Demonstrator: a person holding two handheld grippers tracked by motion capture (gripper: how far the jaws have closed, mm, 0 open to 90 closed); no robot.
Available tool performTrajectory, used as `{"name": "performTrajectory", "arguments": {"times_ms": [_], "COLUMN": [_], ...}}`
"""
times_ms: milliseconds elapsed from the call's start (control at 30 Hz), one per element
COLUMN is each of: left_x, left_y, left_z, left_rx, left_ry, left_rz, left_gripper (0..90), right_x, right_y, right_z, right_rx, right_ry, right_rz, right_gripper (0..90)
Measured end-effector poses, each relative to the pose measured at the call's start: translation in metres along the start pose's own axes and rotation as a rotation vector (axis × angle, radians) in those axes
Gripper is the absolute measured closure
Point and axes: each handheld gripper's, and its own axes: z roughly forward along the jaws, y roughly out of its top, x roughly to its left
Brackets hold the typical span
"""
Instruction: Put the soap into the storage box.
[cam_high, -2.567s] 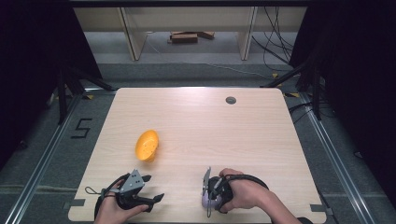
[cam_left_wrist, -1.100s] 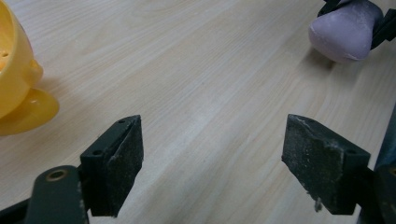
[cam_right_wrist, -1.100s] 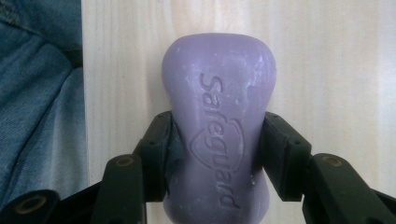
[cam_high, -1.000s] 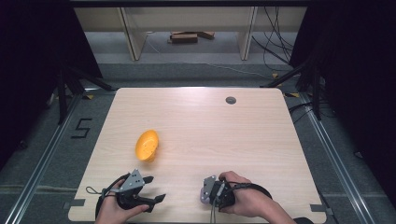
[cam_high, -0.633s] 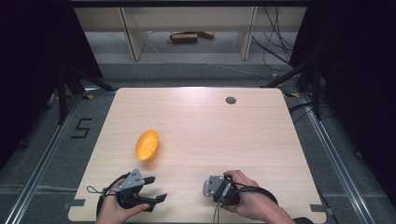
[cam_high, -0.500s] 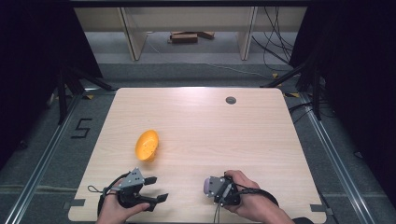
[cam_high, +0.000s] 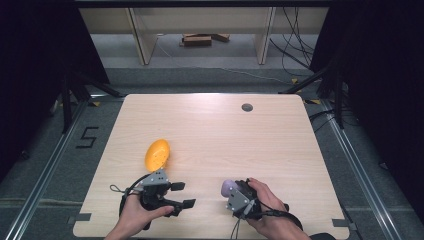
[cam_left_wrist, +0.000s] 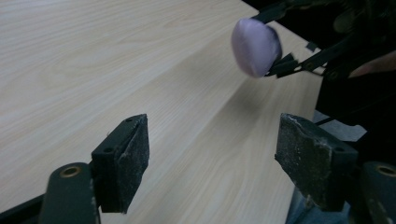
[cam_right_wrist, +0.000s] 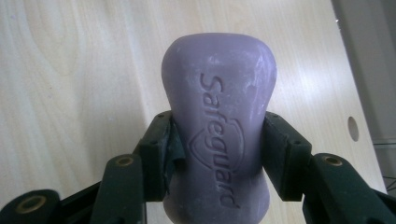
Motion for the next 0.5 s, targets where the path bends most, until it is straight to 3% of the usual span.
{"name": "performTrajectory", "arguments": {"times_ms": [33,67,133,167,200,233,367,400,500], "left_x": [-0.001,-0.004,-0.007,-0.007,-0.009,-0.013,-0.017,-0.018,-0.020], "left_y": [0.005,0.009,0.018,0.023,0.028,0.032,0.048,0.050,0.056], "left_z": [0.002,0.004,0.010,0.013,0.017,0.023,0.036,0.039,0.048], "left_rx": [0.004,0.001,0.002,0.019,0.017,0.014,0.023,0.027,0.037], "left_ry": [-0.011,-0.016,-0.031,-0.044,-0.053,-0.068,-0.100,-0.095,-0.090], "left_rz": [0.009,-0.011,0.019,0.034,0.032,0.010,0.048,0.049,0.056], "left_gripper": [25.2,25.7,25.8,25.9,25.9,25.9,26.4,26.5,28.7], "right_x": [0.000,0.000,0.000,0.003,0.003,0.001,0.003,0.005,0.005], "right_y": [0.000,0.000,0.000,0.000,0.000,0.002,0.003,0.003,0.003], "right_z": [0.000,0.000,-0.001,-0.003,-0.003,-0.003,-0.004,-0.004,-0.004], "right_rx": [0.000,0.000,-0.011,0.005,-0.003,-0.021,-0.022,-0.025,-0.027], "right_ry": [0.000,-0.007,-0.019,-0.028,-0.037,-0.046,-0.067,-0.071,-0.080], "right_rz": [0.000,-0.002,-0.008,0.029,0.029,-0.030,0.000,0.016,0.003], "right_gripper": [50.1,50.1,50.1,50.1,50.1,50.1,50.1,50.1,50.1]}}
